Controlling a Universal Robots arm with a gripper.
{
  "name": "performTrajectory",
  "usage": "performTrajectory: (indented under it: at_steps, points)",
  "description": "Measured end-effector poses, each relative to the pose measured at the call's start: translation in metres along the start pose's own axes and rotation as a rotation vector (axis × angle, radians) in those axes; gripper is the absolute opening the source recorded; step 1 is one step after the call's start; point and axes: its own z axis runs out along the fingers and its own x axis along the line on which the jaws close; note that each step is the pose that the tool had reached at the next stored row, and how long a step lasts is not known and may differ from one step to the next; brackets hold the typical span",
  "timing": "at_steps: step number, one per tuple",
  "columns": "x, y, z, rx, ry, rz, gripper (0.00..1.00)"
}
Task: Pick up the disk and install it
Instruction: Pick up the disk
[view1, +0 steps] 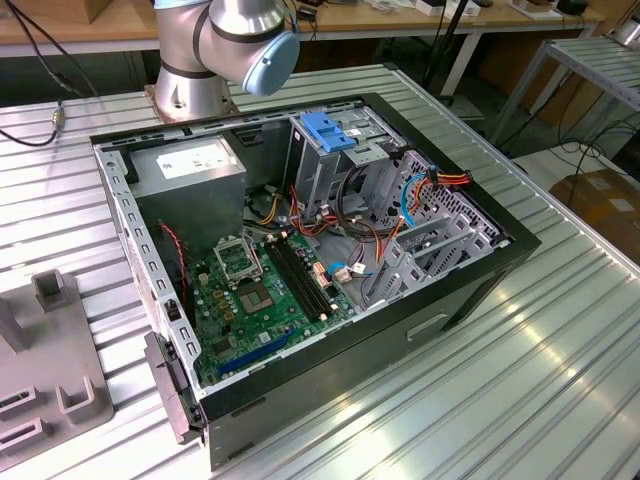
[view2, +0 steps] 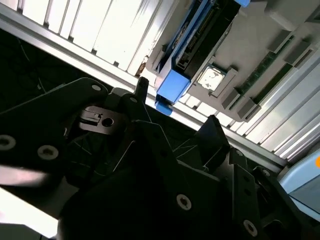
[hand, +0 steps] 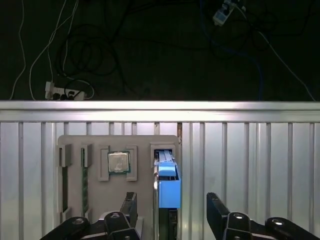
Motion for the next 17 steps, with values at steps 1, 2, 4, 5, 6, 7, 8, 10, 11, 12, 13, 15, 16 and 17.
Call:
performTrajectory:
  at_steps: [1,2,4,5,6,7,8,10,11,12,13,15,16,17]
  points:
    - [0.0002,0.0000,0.0021,0.0001,0.0000,0.001,0.66]
    - [0.0006,0.0000,0.0038,0.0001,0.0000,0.002,0.66]
    - [0.0022,-0.0001,0.0084,0.0002,0.0000,0.008,0.66]
    - [0.0025,-0.0001,0.0104,0.0002,0.0000,0.013,0.66]
    - [0.0029,-0.0002,0.0124,0.0003,-0.0001,0.018,0.66]
    - [0.0033,-0.0004,0.0144,0.0002,0.0000,0.022,0.66]
    - [0.0037,-0.0009,0.0162,0.0002,0.0000,0.024,0.66]
    - [0.0042,-0.0025,0.0203,-0.0001,0.0001,0.026,0.66]
    - [0.0043,-0.0031,0.0241,0.0002,-0.0001,0.027,0.66]
    - [0.0043,-0.0031,0.0262,0.0002,0.0000,0.027,0.66]
    - [0.0043,-0.0031,0.0285,0.0002,0.0000,0.027,0.66]
    - [0.0044,-0.0032,0.0326,0.0002,0.0000,0.027,0.66]
    - [0.0044,-0.0032,0.0354,0.0001,0.0000,0.027,0.66]
    - [0.0044,-0.0031,0.0372,0.0002,0.0000,0.027,0.66]
